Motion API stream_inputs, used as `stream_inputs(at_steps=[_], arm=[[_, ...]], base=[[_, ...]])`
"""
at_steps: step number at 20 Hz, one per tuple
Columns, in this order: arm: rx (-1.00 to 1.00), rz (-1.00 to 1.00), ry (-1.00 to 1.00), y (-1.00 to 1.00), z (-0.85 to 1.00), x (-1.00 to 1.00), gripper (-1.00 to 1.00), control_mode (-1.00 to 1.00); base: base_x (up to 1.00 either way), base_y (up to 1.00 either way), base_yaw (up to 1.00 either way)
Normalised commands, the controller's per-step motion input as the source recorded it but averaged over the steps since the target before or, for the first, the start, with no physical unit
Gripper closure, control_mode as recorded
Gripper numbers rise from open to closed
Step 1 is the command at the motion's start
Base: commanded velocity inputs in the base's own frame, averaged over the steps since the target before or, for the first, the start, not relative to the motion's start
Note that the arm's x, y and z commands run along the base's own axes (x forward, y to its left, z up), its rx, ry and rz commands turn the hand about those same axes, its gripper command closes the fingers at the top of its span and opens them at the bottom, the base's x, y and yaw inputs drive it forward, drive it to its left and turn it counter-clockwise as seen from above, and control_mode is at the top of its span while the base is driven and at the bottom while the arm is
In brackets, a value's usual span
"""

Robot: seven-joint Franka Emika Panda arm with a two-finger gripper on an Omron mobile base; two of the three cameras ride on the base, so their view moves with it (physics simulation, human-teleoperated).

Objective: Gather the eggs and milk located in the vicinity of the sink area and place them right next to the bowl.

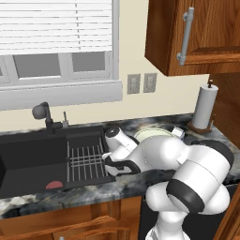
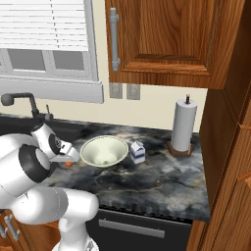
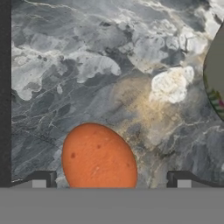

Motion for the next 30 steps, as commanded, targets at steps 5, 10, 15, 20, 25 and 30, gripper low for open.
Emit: stream_inputs(at_steps=[5, 10, 15, 20, 25, 30], arm=[[0.0, 0.0, 0.0, 0.0, -0.02, 0.03, -1.0, -1.0], [0.0, 0.0, 0.0, 0.0, -0.1, 0.03, -1.0, -1.0], [0.0, 0.0, 0.0, 0.0, -0.15, 0.09, -1.0, -1.0], [0.0, 0.0, 0.0, 0.0, -0.02, 0.0, -1.0, -1.0], [0.0, 0.0, 0.0, 0.0, 0.0, 0.0, 1.0, -1.0], [0.0, 0.0, 0.0, 0.0, 0.0, 0.0, 1.0, -1.0]], base=[[0.0, 0.0, 0.0], [0.0, 0.0, 0.0], [0.0, 0.0, 0.0], [0.0, 0.0, 0.0], [0.0, 0.0, 0.0], [0.0, 0.0, 0.0]])
